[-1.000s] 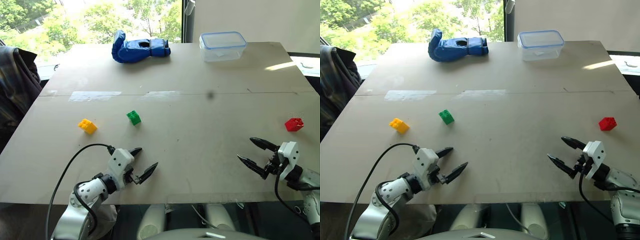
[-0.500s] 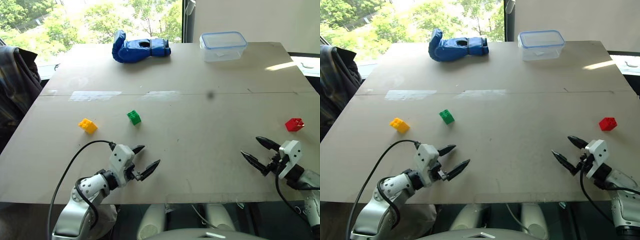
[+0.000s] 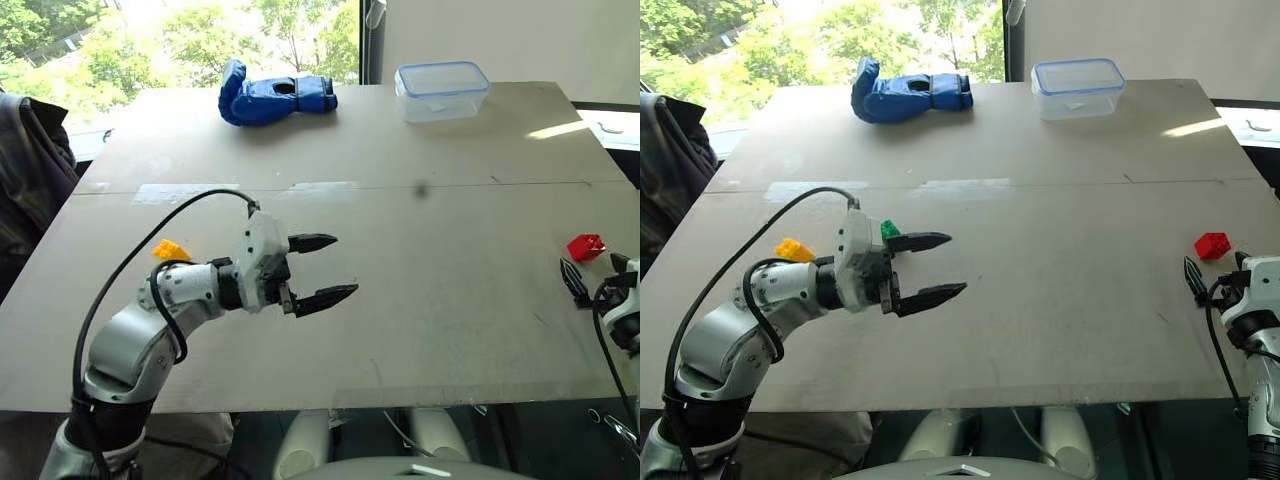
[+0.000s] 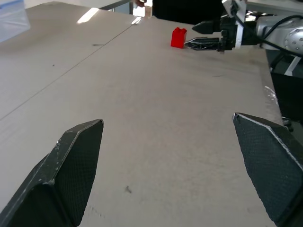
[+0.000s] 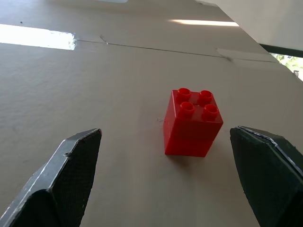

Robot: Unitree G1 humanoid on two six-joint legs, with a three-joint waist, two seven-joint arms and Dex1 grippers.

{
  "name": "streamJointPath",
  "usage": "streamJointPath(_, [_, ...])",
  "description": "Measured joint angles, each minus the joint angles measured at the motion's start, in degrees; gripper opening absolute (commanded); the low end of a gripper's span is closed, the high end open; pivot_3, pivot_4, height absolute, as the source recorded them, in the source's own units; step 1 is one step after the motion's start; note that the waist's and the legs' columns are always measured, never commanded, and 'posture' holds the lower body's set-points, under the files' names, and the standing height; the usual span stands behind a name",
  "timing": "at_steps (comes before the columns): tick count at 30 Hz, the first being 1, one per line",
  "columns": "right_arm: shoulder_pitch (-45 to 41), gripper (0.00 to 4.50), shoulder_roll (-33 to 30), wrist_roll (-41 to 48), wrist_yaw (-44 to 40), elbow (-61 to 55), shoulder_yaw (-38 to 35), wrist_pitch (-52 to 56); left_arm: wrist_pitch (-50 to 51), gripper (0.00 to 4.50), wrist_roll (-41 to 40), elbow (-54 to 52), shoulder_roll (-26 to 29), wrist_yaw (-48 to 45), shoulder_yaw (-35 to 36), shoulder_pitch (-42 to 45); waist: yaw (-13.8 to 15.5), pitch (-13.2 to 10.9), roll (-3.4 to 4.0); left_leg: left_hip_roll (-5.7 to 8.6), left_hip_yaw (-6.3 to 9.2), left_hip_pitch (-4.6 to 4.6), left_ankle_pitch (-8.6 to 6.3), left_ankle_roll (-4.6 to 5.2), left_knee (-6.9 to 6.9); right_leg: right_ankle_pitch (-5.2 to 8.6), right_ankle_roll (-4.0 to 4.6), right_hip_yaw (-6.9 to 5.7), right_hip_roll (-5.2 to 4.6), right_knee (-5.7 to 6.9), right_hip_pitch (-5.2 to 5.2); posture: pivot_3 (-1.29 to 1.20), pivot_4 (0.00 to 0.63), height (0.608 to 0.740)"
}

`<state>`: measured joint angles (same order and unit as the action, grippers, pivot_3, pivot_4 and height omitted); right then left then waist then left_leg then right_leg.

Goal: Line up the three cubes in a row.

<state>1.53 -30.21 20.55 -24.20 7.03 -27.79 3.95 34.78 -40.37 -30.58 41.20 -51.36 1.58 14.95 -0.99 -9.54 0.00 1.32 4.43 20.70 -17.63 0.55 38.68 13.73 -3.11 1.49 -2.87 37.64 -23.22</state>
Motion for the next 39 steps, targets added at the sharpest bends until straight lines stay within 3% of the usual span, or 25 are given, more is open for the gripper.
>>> streamJointPath(10, [-12.53, 4.5, -2.43, 0.07, -0.32, 16.97, -0.08, 2.67, 4.77, 4.46, -3.81, -1.04, 1.14, -0.89, -0.01, 7.17, -0.12, -0.01, -0.01, 0.03, -0.09, -0.02, 0.0, 0.0, 0.0, 0.0, 0.0, 0.1, 0.07, 0.0, -0.01, 0.0, 0.15, 0.74])
streamJointPath(14, [-14.02, 2.68, -3.72, -0.01, -3.26, 20.3, 0.72, 2.58, 4.78, 4.5, -3.8, -1.38, 1.99, -1.83, -0.01, 7.16, -0.09, -0.02, -0.02, 0.01, -0.09, -0.02, 0.0, 0.0, 0.0, 0.0, 0.0, 0.11, 0.08, 0.0, -0.01, 0.0, 0.15, 0.74])
streamJointPath(17, [-14.41, 1.47, -4.06, -0.05, -5.53, 21.52, 1.25, 2.2, 4.41, 4.5, -3.37, -1.72, 3.21, -3.22, -0.4, 7.17, -0.11, -0.02, -0.02, 0.01, -0.1, -0.03, 0.0, 0.0, 0.0, 0.0, 0.0, 0.12, 0.09, 0.02, -0.01, 0.0, 0.15, 0.74])
streamJointPath(18, [-14.44, 1.27, -4.33, -0.1, -5.91, 21.65, 1.67, 1.98, 4.37, 4.5, -3.28, -1.9, 3.59, -3.58, -0.44, 7.17, -0.12, -0.02, -0.02, 0.01, -0.1, -0.03, 0.0, 0.0, 0.0, 0.0, 0.0, 0.12, 0.09, 0.02, -0.01, 0.0, 0.15, 0.74])
streamJointPath(25, [-12.94, 1.28, -3.39, -2.21, -9.24, 16.2, 6.78, 0.74, 3.2, 4.5, -2.34, -1.86, 4.73, -5.21, -0.07, 5.39, -0.73, -0.02, -0.02, -0.08, -0.08, -0.05, 0.0, 0.0, 0.0, 0.0, 0.0, 0.13, 0.13, 0.04, -0.01, 0.0, 0.15, 0.74])
streamJointPath(36, [-3.4, 1.28, 13.25, -4.78, -1.47, -17.36, 27.55, 12.55, -2.7, 4.5, 1.92, 1.06, 6.19, -7.73, 0.86, -1.21, -0.68, -0.02, -0.04, -0.14, -0.02, 0.2, 0.12, -0.22, -0.04, 0.0, 0.01, 0.14, 0.11, 0.06, -0.3, 0.0, 0.15, 0.74])
streamJointPath(39, [-3.06, 1.28, 14.67, -6.77, 2.88, -19.94, 27.92, 15.99, -2.91, 4.5, 2.01, 1.15, 6.32, -7.81, 0.9, -1.31, -0.54, -0.01, -0.05, -0.06, -0.02, 0.19, 0.14, -0.25, -0.04, -0.01, 0.0, 0.14, 0.07, 0.06, -0.3, 0.0, 0.15, 0.74])
